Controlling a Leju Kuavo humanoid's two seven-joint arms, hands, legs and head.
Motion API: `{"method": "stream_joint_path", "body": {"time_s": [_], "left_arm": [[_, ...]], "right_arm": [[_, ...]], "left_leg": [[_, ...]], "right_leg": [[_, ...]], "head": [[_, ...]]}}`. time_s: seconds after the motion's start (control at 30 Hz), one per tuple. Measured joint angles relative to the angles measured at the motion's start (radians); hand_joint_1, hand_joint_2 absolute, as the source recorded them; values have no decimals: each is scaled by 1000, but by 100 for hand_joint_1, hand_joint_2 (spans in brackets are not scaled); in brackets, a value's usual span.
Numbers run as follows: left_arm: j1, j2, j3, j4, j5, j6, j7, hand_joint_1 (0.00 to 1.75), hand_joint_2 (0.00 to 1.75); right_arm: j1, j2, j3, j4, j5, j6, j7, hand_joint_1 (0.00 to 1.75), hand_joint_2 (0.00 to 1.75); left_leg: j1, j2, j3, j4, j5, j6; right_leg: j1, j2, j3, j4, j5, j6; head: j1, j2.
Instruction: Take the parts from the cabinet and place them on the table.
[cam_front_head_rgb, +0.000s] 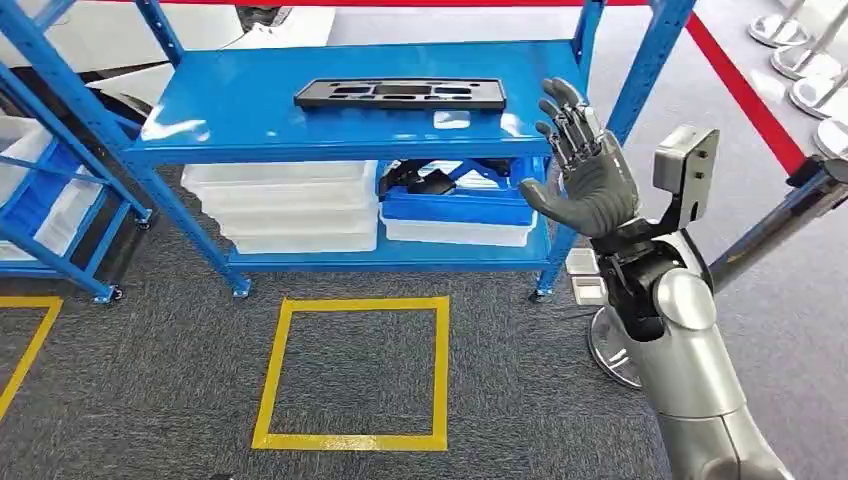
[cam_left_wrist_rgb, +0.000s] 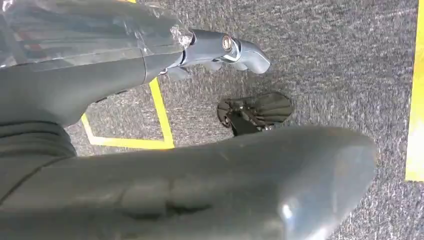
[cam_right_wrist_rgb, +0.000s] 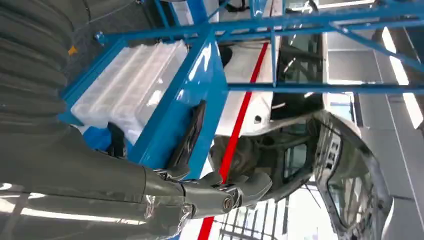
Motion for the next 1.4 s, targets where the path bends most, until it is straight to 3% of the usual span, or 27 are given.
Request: {"method": "stream_joint_path", "body": {"time_s": [0.07,0.1,0.17,0.2,0.23,0.33,0.37,0.4,0.5,0.57,0.6,0.67,0.7,0.73,0.77,0.83,0.87,0.9,0.93,1.03,1.1,1.17,1.23,1.27,1.3,1.37,1.4], "left_arm": [[-3,0,0,1,0,0,0,0,0],[-5,0,0,1,0,0,0,0,0],[-3,0,0,1,-1,0,0,0,0],[-1,0,0,1,-1,0,0,0,0],[1,0,0,1,-1,-1,0,0,0],[0,0,0,2,-1,-4,1,0,0],[0,1,0,2,-1,-4,1,0,0],[0,2,0,2,0,-4,1,0,0],[-1,3,1,2,0,-6,1,0,0],[-1,3,2,3,1,-8,1,0,0],[-1,3,2,3,1,-9,0,0,0],[0,3,2,3,1,-9,0,0,0],[0,3,2,3,1,-9,0,0,0],[0,3,2,3,1,-9,0,0,0],[0,3,2,4,1,-10,0,0,0],[0,3,3,6,1,-10,0,0,0],[0,3,2,7,1,-10,0,0,0],[-1,3,3,7,1,-10,0,0,0],[-1,3,3,7,0,-10,0,0,0],[-1,2,3,10,0,-11,0,0,0],[-2,2,3,10,0,-12,0,0,0],[-2,3,3,10,0,-12,0,0,0],[1,2,3,10,0,-13,0,0,0],[1,2,3,11,0,-13,0,0,0],[1,3,3,11,0,-13,0,0,0],[0,3,3,11,0,-13,0,0,0],[0,3,3,11,-1,-13,-1,0,0]], "right_arm": [[-2,-1,0,-4,0,1,-1,0,175],[-5,0,0,-5,0,1,-2,0,175],[-3,0,0,-5,0,1,-2,0,175],[-2,0,0,-5,0,1,-2,0,175],[-1,0,0,-5,2,1,-1,0,175],[-1,0,0,-8,2,1,0,0,175],[-1,0,0,-8,2,1,0,0,175],[-3,0,0,-8,3,2,0,0,175],[-2,0,0,-8,4,3,0,0,175],[-2,-1,0,-10,6,3,0,0,175],[-6,0,0,-10,6,3,0,0,175],[-6,-1,0,-10,8,5,-1,0,175],[0,-1,0,-10,9,5,-1,0,175],[2,-1,0,-9,9,5,-1,0,175],[2,-2,0,-6,9,5,-1,0,175],[1,-2,0,-6,10,6,-1,0,175],[1,-2,0,-6,10,6,-1,0,175],[-2,-2,-1,-5,11,6,-1,0,175],[-2,-2,-2,-5,12,5,-1,0,175],[-1,-2,-9,-5,12,5,-1,0,175],[-2,-2,-11,-7,13,6,-1,0,175],[-2,-2,-11,-7,15,6,0,0,175],[1,-2,-12,-7,16,6,0,0,175],[3,-2,-12,-7,16,6,0,0,175],[3,-2,-12,-7,16,7,0,0,175],[3,-2,-12,-7,16,7,0,0,175],[3,-2,-13,-7,16,7,0,0,175]], "left_leg": [[3,-11,1,33,-26,-7],[3,-17,-32,97,-52,-5],[-6,-23,-135,265,-105,0],[-9,-25,-179,321,-109,3],[-12,-27,-200,329,-90,10],[-33,-34,-158,153,65,49],[-41,-42,-139,91,90,68],[-41,-43,-135,87,91,70],[-50,-43,-122,50,77,75],[-35,-36,-98,11,87,72],[-34,-37,-93,4,88,77],[-33,-34,-92,4,86,81],[-33,-34,-92,5,84,81],[-33,-34,-91,6,82,80],[-32,-34,-89,8,78,79],[-26,-34,-83,19,65,71],[-26,-34,-82,25,58,65],[-31,-34,-86,33,50,56],[-31,-34,-89,37,46,50],[-27,-32,-81,30,45,37],[-25,-33,-82,62,22,25],[-21,-34,-156,201,-37,18],[-20,-34,-234,321,-62,15],[-19,-34,-245,321,-39,15],[-17,-34,-232,276,6,16],[-17,-35,-169,116,109,22],[-18,-39,-149,73,107,30]], "right_leg": [[-3,3,17,-7,-6,-15],[-1,4,22,-8,-8,-18],[6,8,28,-8,-14,-27],[11,12,31,-8,-18,-33],[16,15,36,-8,-22,-37],[28,24,61,-10,-35,-41],[29,26,70,-14,-40,-41],[35,29,72,-14,-42,-37],[24,31,68,-26,-37,-23],[26,23,73,-16,-48,-11],[27,19,55,20,-69,-7],[22,18,-24,163,-130,0],[19,18,-62,224,-142,4],[16,18,-81,242,-130,8],[13,17,-76,213,-94,11],[9,14,-19,67,3,16],[8,9,5,5,31,16],[19,7,14,-9,10,17],[15,10,17,-18,2,-2],[22,14,20,-22,-1,-19],[13,14,37,-34,-1,-30],[13,13,44,-34,-7,-39],[13,14,50,-34,-14,-41],[13,15,56,-34,-19,-41],[13,17,64,-34,-25,-40],[11,20,85,-34,-38,-32],[10,20,90,-37,-45,-26]], "head": [[-13,0],[-23,0],[-37,0],[-46,0],[-51,0],[-64,0],[-64,0],[-56,0],[-61,0],[-56,0],[-48,0],[-35,0],[-31,0],[-26,0],[-21,0],[-14,0],[-11,0],[-3,0],[-2,0],[-12,0],[-11,0],[-34,0],[-42,0],[-48,0],[-52,0],[-60,0],[-63,0]]}}
